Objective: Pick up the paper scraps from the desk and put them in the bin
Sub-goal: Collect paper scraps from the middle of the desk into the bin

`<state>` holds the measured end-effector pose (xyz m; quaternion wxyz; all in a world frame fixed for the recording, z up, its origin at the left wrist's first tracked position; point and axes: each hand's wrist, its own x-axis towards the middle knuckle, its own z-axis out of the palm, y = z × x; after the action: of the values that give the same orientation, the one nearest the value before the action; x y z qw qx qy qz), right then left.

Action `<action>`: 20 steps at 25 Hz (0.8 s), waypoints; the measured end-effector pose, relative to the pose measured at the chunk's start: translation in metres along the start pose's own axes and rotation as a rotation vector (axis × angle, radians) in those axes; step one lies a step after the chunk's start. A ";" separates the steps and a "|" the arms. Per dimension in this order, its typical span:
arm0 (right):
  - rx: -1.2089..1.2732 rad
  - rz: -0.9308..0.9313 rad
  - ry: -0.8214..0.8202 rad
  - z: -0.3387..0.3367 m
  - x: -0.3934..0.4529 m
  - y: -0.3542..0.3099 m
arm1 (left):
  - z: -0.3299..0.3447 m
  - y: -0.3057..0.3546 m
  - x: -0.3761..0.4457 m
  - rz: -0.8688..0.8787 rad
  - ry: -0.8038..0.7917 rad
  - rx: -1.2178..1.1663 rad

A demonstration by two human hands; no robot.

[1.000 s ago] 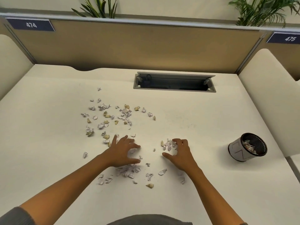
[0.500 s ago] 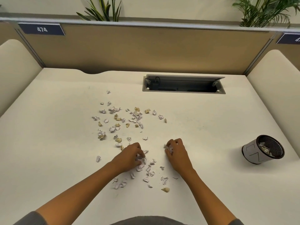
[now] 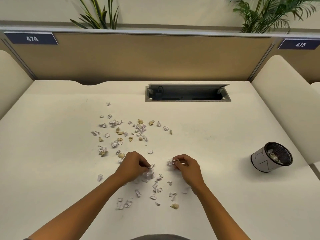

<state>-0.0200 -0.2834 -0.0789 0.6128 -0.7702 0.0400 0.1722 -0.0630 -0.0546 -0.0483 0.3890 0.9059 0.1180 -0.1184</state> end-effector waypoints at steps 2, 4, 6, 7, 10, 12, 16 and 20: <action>0.336 0.190 -0.046 0.001 -0.001 -0.004 | -0.005 0.009 0.001 -0.004 0.017 -0.083; 0.652 0.376 -0.083 0.003 -0.002 -0.009 | -0.007 0.020 0.002 0.007 0.036 -0.131; 0.904 0.532 -0.119 0.003 -0.004 -0.013 | -0.007 0.032 0.002 0.020 0.046 -0.180; 0.994 0.586 -0.147 0.003 -0.005 -0.015 | -0.006 0.038 0.003 0.028 0.042 -0.207; 1.059 0.648 -0.216 0.003 -0.007 -0.020 | 0.004 0.060 0.003 0.064 0.016 -0.249; 1.055 0.654 -0.222 0.005 -0.007 -0.022 | 0.014 0.074 0.004 0.084 -0.001 -0.234; 1.061 0.629 -0.200 0.006 -0.004 -0.024 | 0.033 0.094 0.005 0.091 -0.016 -0.216; 1.154 0.631 -0.183 -0.002 0.001 -0.024 | 0.043 0.105 0.012 0.044 -0.010 -0.200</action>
<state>-0.0123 -0.2792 -0.0560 0.8480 -0.2522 0.2974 0.3591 -0.0252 -0.1549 -0.0096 0.4807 0.8642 0.1076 -0.1023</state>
